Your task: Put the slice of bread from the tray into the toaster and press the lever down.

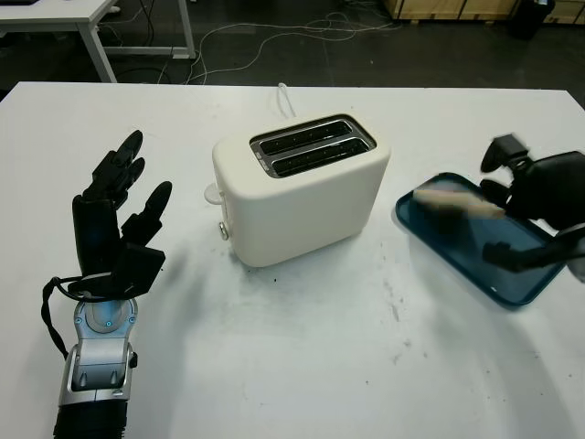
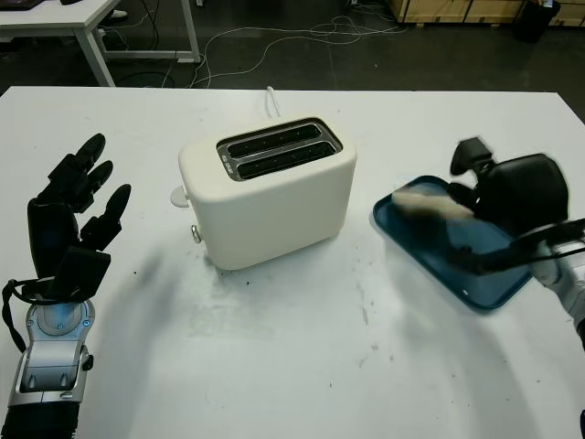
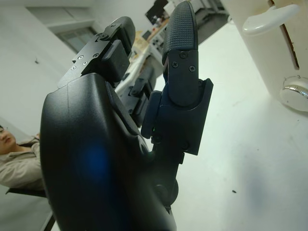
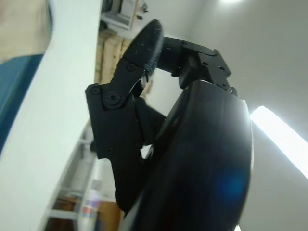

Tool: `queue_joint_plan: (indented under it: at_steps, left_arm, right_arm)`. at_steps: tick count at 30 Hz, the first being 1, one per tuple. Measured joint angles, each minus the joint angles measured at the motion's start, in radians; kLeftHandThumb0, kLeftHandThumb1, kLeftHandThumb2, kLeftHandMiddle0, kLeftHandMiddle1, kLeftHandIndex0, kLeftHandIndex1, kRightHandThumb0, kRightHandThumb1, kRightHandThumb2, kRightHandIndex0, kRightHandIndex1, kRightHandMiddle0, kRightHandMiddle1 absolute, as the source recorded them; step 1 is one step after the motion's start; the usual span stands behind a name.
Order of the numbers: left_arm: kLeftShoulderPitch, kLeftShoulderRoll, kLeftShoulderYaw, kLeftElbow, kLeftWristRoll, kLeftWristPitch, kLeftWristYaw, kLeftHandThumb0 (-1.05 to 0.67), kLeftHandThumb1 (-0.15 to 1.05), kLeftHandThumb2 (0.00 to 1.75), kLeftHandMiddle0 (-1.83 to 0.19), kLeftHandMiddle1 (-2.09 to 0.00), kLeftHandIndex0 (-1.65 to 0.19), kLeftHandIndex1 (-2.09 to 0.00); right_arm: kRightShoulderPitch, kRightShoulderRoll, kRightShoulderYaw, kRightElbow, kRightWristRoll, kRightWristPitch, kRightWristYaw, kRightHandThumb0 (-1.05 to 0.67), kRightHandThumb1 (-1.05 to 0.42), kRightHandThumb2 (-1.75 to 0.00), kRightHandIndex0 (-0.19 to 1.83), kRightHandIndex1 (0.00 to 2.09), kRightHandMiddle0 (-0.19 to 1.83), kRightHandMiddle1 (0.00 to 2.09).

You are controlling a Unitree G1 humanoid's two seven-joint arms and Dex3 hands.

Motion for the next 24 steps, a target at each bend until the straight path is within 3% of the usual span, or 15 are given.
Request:
queue_joint_plan:
  at_steps: [4,10,15,18,20,22,23,24]
  left_arm:
    - [0.0,0.0,0.0,0.0,0.0,0.0,0.0,-0.68,0.92,0.31,-0.65,-0.02,-0.53,0.0]
    - [0.0,0.0,0.0,0.001,-0.001,0.0,0.0,-0.69,0.92,0.32,-0.65,-0.02,-0.53,0.0]
    - [0.0,0.0,0.0,0.001,-0.001,0.0,0.0,-0.69,0.92,0.31,-0.65,-0.02,-0.53,0.0]
    - [0.0,0.0,0.0,0.001,-0.002,0.0,-0.001,-0.69,0.92,0.31,-0.64,-0.01,-0.53,0.0]
    - [0.001,0.0,0.0,-0.001,-0.003,0.001,-0.003,-0.68,0.92,0.31,-0.63,-0.01,-0.53,0.0]
    - [0.001,-0.001,0.0,-0.003,-0.004,0.003,-0.009,-0.67,0.92,0.31,-0.62,0.0,-0.52,0.0]
    - [0.002,-0.001,0.0,-0.004,-0.006,0.005,-0.013,-0.67,0.92,0.31,-0.62,0.0,-0.52,0.0]
    - [0.003,-0.001,0.0,-0.007,-0.013,0.008,-0.017,-0.67,0.92,0.3,-0.61,0.0,-0.52,0.0]
  right_arm:
    - [-0.023,-0.003,-0.088,0.011,0.234,-0.094,0.279,-0.45,-0.92,-0.47,0.53,1.75,0.29,1.75]
    - [-0.14,-0.021,-0.181,0.029,0.447,-0.123,0.604,-0.36,-0.92,-0.35,0.49,1.75,0.34,1.75]
    - [-0.195,-0.033,-0.202,-0.019,0.444,-0.082,0.693,-0.42,-0.92,-0.28,0.55,1.75,0.38,1.75]
    - [-0.18,-0.033,-0.194,-0.069,0.4,-0.07,0.693,-0.4,-0.91,-0.09,0.59,1.75,0.44,1.7]
    - [-0.158,-0.033,-0.176,-0.108,0.345,-0.049,0.69,-0.49,-0.88,-0.03,0.51,1.69,0.56,1.37]
    - [-0.129,-0.033,-0.145,-0.137,0.275,-0.026,0.689,-0.55,-0.87,-0.01,0.44,1.38,0.79,0.61]
    - [-0.115,-0.033,-0.13,-0.148,0.241,-0.016,0.689,-0.58,-0.87,0.0,0.44,1.21,0.83,0.39]
    - [-0.101,-0.034,-0.114,-0.163,0.198,0.004,0.688,-0.62,-0.88,0.0,0.36,1.19,0.83,0.24]
